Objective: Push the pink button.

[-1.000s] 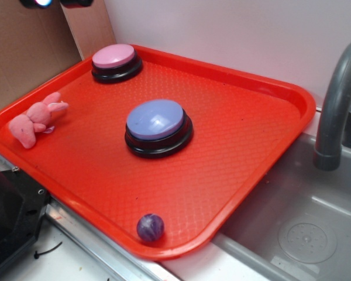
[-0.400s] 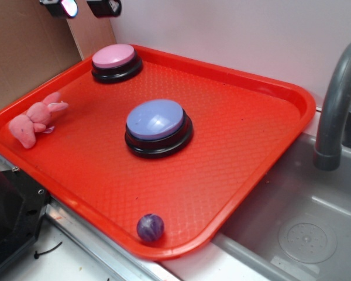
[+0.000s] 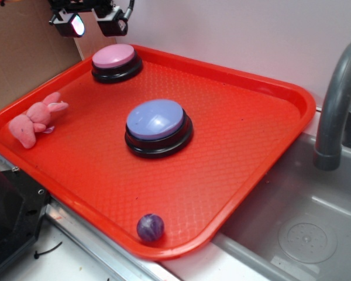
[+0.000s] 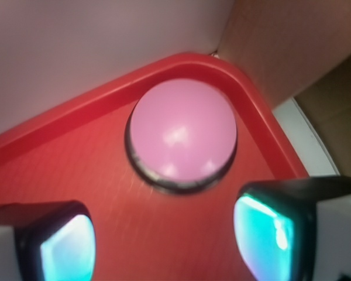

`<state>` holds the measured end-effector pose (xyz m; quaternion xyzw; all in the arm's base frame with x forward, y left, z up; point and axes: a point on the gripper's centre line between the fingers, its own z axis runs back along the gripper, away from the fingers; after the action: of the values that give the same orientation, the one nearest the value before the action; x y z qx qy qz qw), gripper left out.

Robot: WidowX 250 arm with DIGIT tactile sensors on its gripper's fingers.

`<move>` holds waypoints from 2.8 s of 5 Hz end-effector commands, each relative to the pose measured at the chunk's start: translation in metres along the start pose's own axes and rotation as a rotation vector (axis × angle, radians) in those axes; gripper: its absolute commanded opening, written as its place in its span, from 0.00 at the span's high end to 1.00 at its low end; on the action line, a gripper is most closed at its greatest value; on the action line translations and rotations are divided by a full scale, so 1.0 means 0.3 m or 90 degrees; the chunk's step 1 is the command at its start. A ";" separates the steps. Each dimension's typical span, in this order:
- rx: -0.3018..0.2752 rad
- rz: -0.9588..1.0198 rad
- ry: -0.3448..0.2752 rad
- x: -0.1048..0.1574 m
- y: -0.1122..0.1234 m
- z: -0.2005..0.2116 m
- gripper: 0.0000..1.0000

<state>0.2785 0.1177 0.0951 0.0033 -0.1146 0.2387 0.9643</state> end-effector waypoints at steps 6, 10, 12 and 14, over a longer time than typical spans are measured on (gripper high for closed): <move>0.009 -0.135 0.016 0.082 0.011 -0.142 0.00; 0.024 -0.153 -0.054 0.055 -0.058 0.105 0.00; 0.018 -0.154 -0.058 0.031 -0.072 0.158 0.00; 0.015 -0.155 -0.062 0.018 -0.083 0.188 0.00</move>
<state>0.2815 0.0938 0.1344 0.0348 -0.1290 0.1270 0.9829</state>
